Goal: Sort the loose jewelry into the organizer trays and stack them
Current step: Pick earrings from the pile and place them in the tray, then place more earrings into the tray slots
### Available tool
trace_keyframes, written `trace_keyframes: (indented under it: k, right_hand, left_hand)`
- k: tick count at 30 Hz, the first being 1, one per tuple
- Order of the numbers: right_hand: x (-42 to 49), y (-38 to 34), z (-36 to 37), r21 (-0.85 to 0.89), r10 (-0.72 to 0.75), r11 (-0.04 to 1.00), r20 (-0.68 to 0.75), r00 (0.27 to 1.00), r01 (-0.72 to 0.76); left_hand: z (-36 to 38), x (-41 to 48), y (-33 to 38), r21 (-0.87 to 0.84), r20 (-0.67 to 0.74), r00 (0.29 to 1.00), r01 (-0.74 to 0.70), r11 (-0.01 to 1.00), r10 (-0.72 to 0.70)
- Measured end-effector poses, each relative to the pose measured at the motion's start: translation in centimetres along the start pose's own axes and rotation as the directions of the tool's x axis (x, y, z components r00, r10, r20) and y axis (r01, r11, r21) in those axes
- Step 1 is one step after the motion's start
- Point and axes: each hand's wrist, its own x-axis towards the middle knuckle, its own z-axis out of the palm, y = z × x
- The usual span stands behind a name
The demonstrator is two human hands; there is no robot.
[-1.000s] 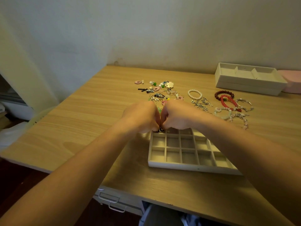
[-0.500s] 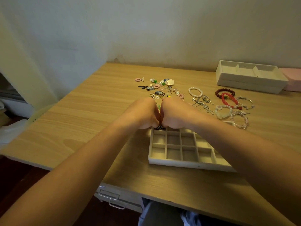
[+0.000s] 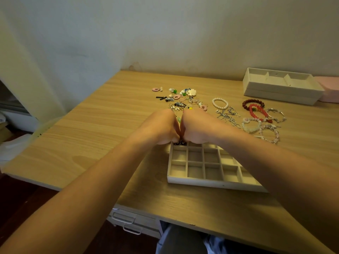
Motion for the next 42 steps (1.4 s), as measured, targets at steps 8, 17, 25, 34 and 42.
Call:
trace_keyframes:
  k: [8,17,25,34,42]
  right_hand:
    - [0.3,1.2,0.1,0.065,0.006,0.998,-0.057,0.998,-0.002]
    - [0.5,5.3,-3.4,0.456,0.177,0.89,-0.327,0.928,-0.01]
    - [2.7,6.8,-2.2,0.551,0.103,0.833,-0.081,0.991,-0.041]
    - [5.0,6.3,-1.0,0.47,0.047,0.883,-0.13,0.99,0.02]
    - [3.8,6.6,-1.3,0.793,0.083,0.608,-0.047,0.995,-0.013]
  left_hand:
    - [-0.9,0.0,-0.6,-0.115,0.07,0.997,-0.021,0.993,0.029]
    - [-3.8,1.1,-2.2,-0.391,-0.095,0.995,-0.009,0.92,-0.031]
    - [-1.0,5.5,-1.7,-0.274,-0.032,0.999,-0.027,0.961,0.019]
    - [0.5,6.9,-2.4,-0.16,-0.055,0.991,-0.126,0.979,0.119]
    - [-1.4,5.4,-2.4,-0.559,-0.174,0.977,-0.198,0.805,0.12]
